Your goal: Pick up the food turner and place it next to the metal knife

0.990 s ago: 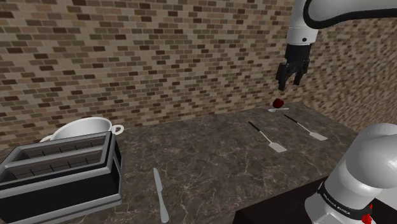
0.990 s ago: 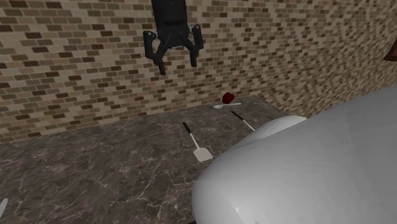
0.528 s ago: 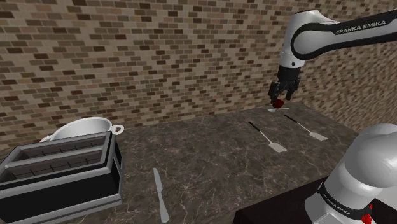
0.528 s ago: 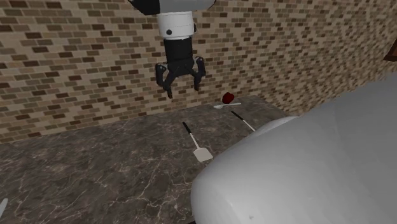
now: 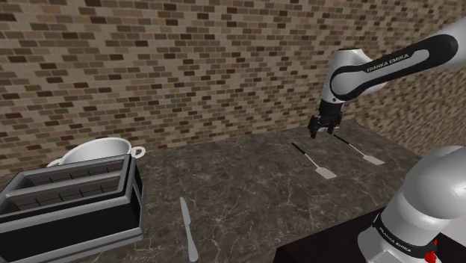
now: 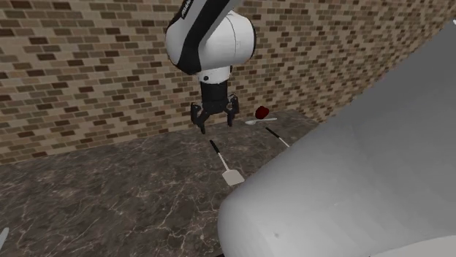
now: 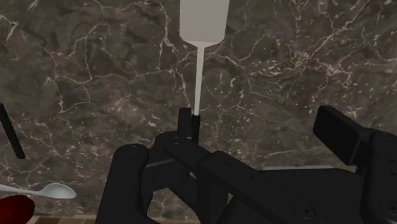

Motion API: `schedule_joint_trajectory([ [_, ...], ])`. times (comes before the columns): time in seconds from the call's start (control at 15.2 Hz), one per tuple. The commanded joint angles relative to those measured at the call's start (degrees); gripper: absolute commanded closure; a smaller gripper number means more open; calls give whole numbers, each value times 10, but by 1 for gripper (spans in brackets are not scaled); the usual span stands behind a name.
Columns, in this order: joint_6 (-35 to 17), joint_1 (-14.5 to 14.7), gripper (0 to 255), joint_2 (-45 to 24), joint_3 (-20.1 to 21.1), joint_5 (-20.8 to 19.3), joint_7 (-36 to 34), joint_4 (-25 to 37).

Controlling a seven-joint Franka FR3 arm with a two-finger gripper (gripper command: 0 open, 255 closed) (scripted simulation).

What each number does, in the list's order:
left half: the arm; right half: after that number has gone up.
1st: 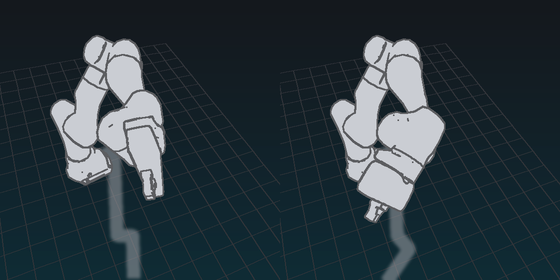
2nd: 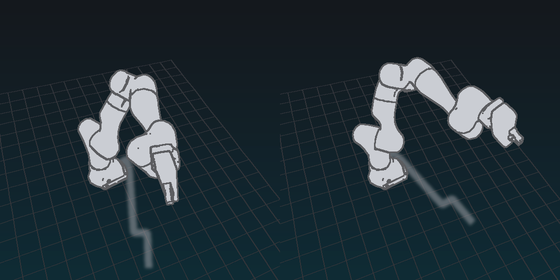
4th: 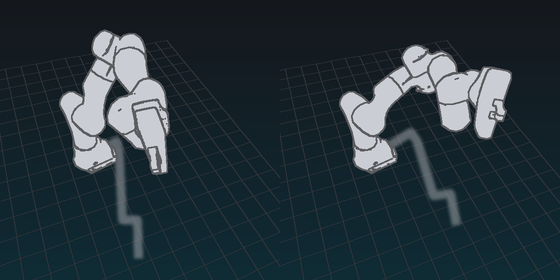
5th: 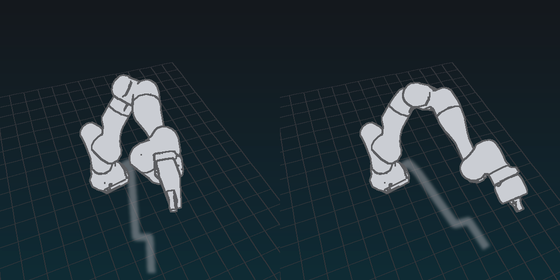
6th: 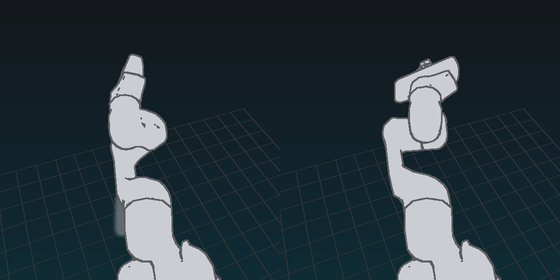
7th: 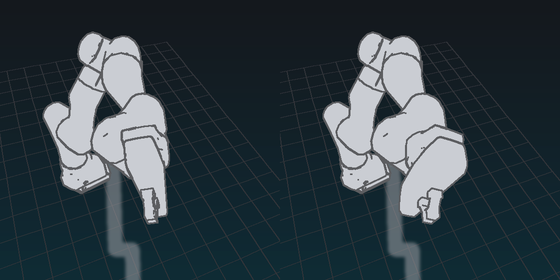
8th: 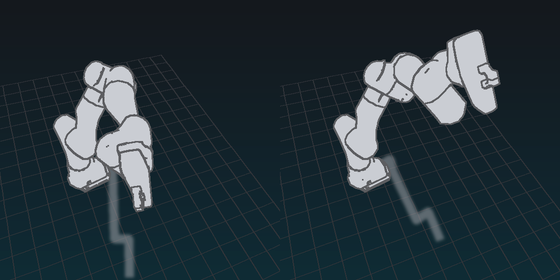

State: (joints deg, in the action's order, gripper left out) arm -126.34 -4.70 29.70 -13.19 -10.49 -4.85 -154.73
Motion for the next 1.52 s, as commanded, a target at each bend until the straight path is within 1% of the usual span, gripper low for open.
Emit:
schedule_joint_trajectory([
  [0.0,-57,-4,0,-39,-16,-2,6,-10],
  [0.2,-138,-4,0,-106,-38,6,17,-15],
  [0.33,-191,0,0,-156,-53,20,29,-13],
  [0.46,-243,7,0,-209,-68,46,49,-8],
  [0.53,-267,11,0,-237,-74,64,64,-3],
  [0.86,-313,19,0,-286,-77,103,91,-2],
  [0.99,-331,22,0,-307,-75,123,106,-1],
  [1.06,-346,23,0,-324,-73,141,119,1],
  [1.45,-346,22,0,-324,-72,141,119,1],
])
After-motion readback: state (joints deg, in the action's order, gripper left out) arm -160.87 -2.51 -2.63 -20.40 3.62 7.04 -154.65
